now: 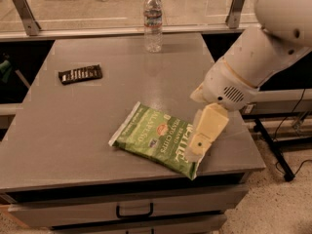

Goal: Move green jalapeno chip bag near rxbar chocolate

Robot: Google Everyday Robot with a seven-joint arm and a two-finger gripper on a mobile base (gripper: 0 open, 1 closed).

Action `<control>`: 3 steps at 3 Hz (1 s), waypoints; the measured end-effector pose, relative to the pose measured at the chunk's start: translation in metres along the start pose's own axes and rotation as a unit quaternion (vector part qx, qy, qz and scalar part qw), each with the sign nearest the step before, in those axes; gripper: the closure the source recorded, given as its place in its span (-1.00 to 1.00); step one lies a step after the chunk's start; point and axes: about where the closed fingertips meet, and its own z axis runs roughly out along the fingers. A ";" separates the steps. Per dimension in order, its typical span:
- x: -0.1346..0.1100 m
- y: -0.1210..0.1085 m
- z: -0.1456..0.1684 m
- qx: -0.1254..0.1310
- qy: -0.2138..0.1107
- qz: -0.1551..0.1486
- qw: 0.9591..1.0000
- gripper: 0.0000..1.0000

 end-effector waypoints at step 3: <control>0.005 -0.010 0.044 0.027 -0.038 0.011 0.999 -0.19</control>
Offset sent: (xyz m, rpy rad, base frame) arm 0.0040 0.0187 -0.0592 0.0671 -0.0448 -0.0675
